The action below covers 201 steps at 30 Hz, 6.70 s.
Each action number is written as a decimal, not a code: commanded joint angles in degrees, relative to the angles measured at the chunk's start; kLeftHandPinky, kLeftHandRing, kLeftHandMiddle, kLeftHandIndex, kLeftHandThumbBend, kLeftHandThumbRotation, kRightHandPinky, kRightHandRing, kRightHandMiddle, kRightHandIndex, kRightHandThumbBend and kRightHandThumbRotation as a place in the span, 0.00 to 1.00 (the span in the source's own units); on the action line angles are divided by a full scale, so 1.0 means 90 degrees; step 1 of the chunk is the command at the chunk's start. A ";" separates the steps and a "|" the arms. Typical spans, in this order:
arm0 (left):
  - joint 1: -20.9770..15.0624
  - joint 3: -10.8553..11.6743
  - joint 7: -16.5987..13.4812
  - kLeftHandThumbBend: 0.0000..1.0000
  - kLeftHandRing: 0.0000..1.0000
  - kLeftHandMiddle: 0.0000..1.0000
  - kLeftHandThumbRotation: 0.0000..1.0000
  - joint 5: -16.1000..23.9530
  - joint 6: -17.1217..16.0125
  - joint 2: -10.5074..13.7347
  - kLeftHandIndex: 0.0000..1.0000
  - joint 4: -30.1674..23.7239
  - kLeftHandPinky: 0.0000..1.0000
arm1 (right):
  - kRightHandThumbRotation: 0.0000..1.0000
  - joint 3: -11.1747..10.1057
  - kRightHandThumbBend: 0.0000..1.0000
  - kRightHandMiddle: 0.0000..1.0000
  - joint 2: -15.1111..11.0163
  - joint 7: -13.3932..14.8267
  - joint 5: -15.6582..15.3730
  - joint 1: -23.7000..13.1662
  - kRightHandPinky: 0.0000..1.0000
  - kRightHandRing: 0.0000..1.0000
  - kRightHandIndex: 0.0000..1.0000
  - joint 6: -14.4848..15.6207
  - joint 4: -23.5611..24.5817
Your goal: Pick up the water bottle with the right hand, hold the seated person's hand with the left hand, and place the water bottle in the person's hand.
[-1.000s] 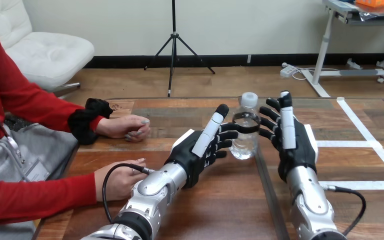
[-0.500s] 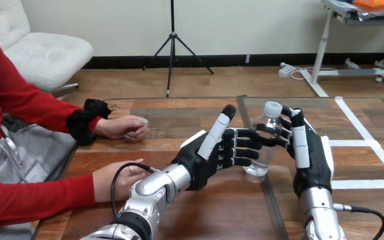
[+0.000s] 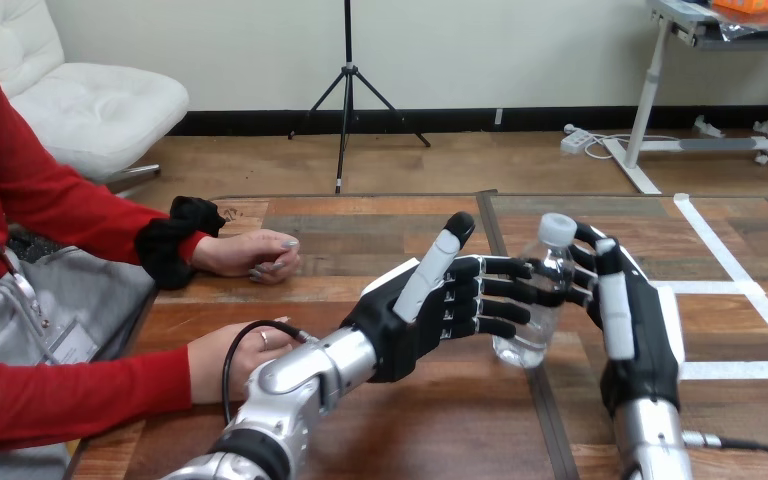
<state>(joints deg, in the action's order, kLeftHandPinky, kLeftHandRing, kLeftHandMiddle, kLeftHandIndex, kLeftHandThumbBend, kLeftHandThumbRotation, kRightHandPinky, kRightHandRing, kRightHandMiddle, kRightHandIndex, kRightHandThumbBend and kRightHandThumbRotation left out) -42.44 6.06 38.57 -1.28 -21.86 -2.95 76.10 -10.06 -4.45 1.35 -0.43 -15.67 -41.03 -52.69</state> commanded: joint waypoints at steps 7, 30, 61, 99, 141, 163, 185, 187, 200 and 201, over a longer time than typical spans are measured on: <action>0.0073 0.0218 0.0819 1.00 0.80 0.80 0.99 -0.0658 -0.0937 0.0142 0.78 -0.1483 0.80 | 1.00 0.0997 0.96 0.73 0.0376 -0.0441 -0.0403 0.1092 0.64 0.70 0.79 -0.0119 0.2228; 0.1275 0.0072 0.1117 1.00 0.80 0.80 1.00 -0.1149 -0.0831 0.0249 0.79 -0.2961 0.79 | 1.00 0.1412 0.97 0.74 0.0341 -0.0445 -0.0383 0.2342 0.66 0.71 0.80 0.0581 0.4095; 0.2059 -0.0239 0.0993 1.00 0.84 0.82 0.99 -0.1502 -0.0898 0.0140 0.79 -0.3993 0.84 | 1.00 0.1093 0.97 0.74 0.0010 -0.0363 -0.0502 0.2231 0.66 0.70 0.82 0.0769 0.4181; 0.2646 -0.0302 0.1221 1.00 0.83 0.81 0.96 -0.1681 -0.1370 0.0368 0.79 -0.4122 0.83 | 0.83 0.1017 1.00 0.78 -0.0013 -0.0338 -0.0357 0.2207 0.66 0.74 0.86 0.1040 0.3942; 0.2555 -0.0234 -0.0350 1.00 0.85 0.86 0.88 -0.0629 -0.3130 0.0658 0.87 -0.3427 0.84 | 0.58 0.1284 1.00 0.95 0.0307 -0.0827 -0.0128 0.1509 0.84 0.95 0.99 0.1209 0.3051; 0.2286 -0.0315 -0.0761 1.00 0.99 1.00 0.82 -0.0256 -0.3774 0.1350 1.00 -0.2697 0.95 | 0.62 0.1458 1.00 0.96 0.0402 -0.0810 -0.0295 0.1367 0.86 0.96 0.99 0.1079 0.2723; 0.2215 -0.0255 -0.0303 1.00 1.00 1.00 0.87 -0.0646 -0.3733 0.1658 1.00 -0.2450 1.00 | 0.63 0.1583 1.00 0.98 0.0352 -0.1240 -0.0120 0.1827 0.87 0.98 1.00 0.1178 0.3327; 0.2210 -0.0246 -0.0279 1.00 1.00 1.00 0.87 -0.0660 -0.3764 0.1676 1.00 -0.2419 1.00 | 0.63 0.1585 1.00 0.98 0.0353 -0.1257 -0.0120 0.1870 0.87 0.98 1.00 0.1210 0.3394; 0.2250 -0.0222 -0.0306 1.00 1.00 1.00 0.93 -0.0590 -0.3897 0.1871 1.00 -0.2327 0.97 | 0.60 0.1563 1.00 0.99 0.0321 -0.1232 -0.0147 0.1955 0.91 0.99 1.00 0.1270 0.3442; 0.2259 -0.0222 -0.0286 1.00 1.00 1.00 0.93 -0.0612 -0.3871 0.1876 1.00 -0.2347 0.97 | 0.60 0.1560 1.00 0.99 0.0323 -0.1211 -0.0161 0.1948 0.90 0.99 1.00 0.1292 0.3429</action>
<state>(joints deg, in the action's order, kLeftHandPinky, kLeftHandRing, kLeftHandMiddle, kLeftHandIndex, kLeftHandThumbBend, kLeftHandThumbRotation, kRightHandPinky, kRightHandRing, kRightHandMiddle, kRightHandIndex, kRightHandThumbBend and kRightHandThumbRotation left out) -18.47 3.21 35.94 -6.17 -55.98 11.93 54.97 4.29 -1.63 -10.19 -2.16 4.20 -29.53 -23.80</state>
